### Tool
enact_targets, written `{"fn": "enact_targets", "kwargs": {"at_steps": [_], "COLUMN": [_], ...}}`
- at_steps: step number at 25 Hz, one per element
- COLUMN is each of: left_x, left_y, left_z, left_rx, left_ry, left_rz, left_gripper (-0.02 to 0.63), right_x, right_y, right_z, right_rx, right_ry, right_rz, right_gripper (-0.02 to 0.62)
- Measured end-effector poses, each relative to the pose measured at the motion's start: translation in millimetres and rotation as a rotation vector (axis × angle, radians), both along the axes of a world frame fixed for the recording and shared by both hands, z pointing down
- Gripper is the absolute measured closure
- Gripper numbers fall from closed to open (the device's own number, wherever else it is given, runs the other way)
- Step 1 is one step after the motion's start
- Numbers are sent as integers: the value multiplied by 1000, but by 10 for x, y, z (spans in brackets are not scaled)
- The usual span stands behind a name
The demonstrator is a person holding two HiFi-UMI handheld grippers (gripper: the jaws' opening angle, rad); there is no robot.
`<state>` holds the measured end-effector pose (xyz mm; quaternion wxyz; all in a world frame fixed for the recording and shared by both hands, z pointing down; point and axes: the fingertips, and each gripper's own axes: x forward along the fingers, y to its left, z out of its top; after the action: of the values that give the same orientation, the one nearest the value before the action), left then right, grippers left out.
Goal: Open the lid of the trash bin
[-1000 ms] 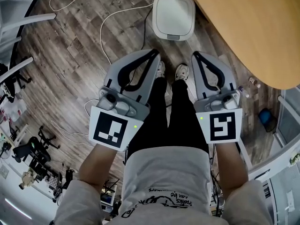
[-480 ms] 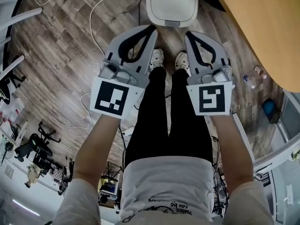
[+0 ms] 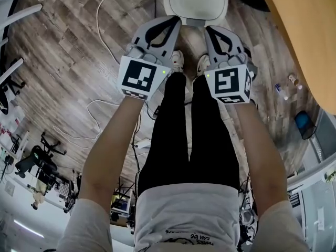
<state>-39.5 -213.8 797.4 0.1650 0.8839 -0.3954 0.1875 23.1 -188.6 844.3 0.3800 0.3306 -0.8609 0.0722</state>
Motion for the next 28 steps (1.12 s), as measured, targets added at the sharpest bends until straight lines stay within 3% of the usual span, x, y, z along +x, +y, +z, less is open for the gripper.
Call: {"fn": "enact_targets", "kwargs": {"at_steps": [5,14,28], "left_x": [135,17,-29], "left_y": [139,62,189], "left_z": [406,899,1191], "left_rx": [-49,-127,-171], "left_ry": [-38,-74,-79], "left_rz": [17,25,36], "left_gripper": [586,586,586], "right_x": [84,-189,-239], "right_y": [138,111,110], "right_z": [445,1103,1419], "right_rx": [-25,-119,-132], "right_ry": [53,132,123], "right_rz": [-30,-100,-86], "right_gripper": [588,589,589]}}
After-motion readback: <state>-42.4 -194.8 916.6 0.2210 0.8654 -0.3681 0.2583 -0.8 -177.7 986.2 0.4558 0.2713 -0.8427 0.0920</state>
